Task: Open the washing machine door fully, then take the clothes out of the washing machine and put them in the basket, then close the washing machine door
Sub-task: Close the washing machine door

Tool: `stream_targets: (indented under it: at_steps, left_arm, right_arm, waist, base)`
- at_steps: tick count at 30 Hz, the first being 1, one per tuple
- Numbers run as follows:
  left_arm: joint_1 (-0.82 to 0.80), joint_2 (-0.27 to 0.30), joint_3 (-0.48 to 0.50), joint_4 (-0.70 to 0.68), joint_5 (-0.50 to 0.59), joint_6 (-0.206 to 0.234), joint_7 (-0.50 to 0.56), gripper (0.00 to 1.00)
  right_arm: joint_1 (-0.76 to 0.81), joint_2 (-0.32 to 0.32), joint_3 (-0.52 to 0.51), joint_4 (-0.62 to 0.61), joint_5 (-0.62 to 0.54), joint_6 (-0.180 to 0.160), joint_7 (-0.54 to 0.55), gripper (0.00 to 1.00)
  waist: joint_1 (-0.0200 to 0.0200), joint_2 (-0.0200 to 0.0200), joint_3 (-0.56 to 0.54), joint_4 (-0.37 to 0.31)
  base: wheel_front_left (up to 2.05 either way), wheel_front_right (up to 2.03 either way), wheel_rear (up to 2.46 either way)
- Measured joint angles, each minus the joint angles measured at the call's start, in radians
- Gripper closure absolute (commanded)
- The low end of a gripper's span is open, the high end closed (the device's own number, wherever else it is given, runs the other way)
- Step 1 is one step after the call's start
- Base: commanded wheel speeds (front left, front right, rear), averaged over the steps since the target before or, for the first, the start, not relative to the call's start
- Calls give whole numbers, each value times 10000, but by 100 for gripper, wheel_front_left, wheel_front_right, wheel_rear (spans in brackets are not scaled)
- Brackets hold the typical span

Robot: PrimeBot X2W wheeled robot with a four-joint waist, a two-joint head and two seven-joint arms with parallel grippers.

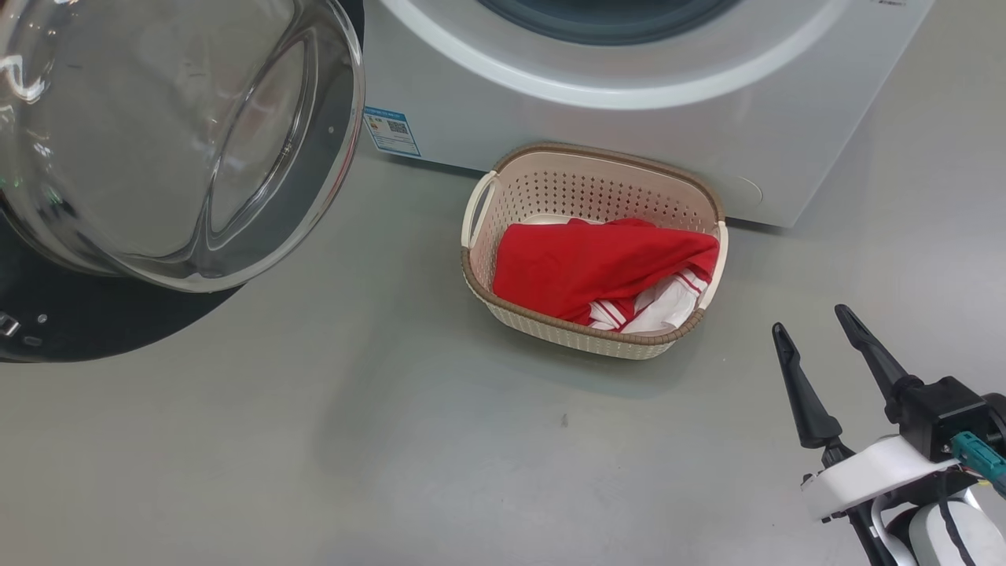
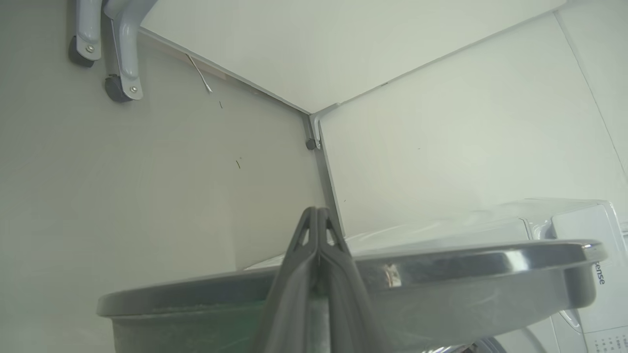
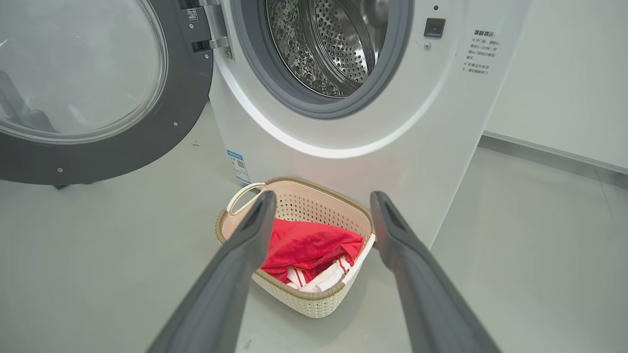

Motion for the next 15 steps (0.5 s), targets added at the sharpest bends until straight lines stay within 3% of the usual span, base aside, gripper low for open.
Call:
stream_targets:
  at_steps: [15]
  left_arm:
    - [5,-13,21,146,-798,-736,1283,100]
  right_arm:
    - [0,-67,-10,-21,0,0,71,0]
  waist:
    - [0,0,34,215]
  base:
    - [0,0,0]
